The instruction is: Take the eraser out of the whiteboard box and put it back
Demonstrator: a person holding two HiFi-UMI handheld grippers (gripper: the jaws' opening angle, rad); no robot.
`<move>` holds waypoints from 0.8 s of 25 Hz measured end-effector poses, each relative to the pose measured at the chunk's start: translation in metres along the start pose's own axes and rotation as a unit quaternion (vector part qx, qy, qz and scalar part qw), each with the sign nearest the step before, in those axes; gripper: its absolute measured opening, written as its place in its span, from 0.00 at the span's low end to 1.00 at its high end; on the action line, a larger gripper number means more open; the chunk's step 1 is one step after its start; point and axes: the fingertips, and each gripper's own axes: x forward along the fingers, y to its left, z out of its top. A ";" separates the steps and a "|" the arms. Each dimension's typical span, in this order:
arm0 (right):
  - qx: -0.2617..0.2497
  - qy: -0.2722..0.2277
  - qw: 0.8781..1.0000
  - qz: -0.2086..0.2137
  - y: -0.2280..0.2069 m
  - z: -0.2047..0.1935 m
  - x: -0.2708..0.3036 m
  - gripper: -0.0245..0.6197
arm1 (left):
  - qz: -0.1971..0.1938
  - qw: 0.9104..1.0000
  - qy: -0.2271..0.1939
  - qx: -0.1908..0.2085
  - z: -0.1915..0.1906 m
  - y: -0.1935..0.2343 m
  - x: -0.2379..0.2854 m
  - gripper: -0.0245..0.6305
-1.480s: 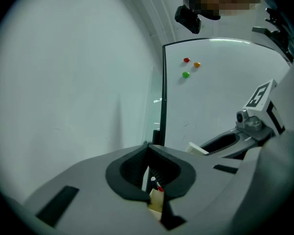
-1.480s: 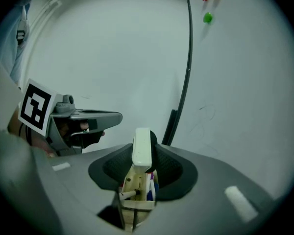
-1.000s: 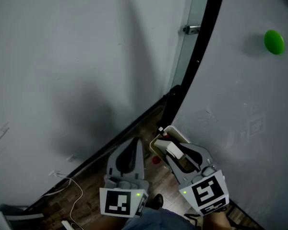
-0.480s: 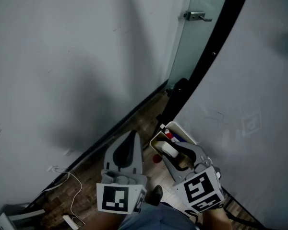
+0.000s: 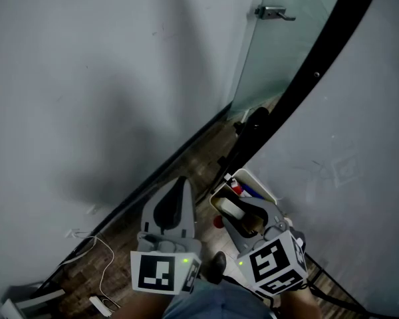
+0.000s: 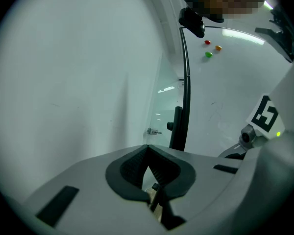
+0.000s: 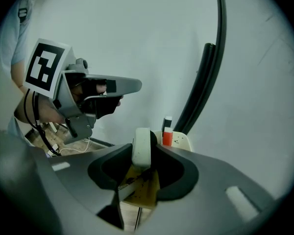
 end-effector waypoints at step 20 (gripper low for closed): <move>0.010 -0.050 0.998 0.024 0.014 0.012 -0.024 0.29 | 0.001 1.000 -0.015 0.013 0.020 -0.020 -0.031 0.05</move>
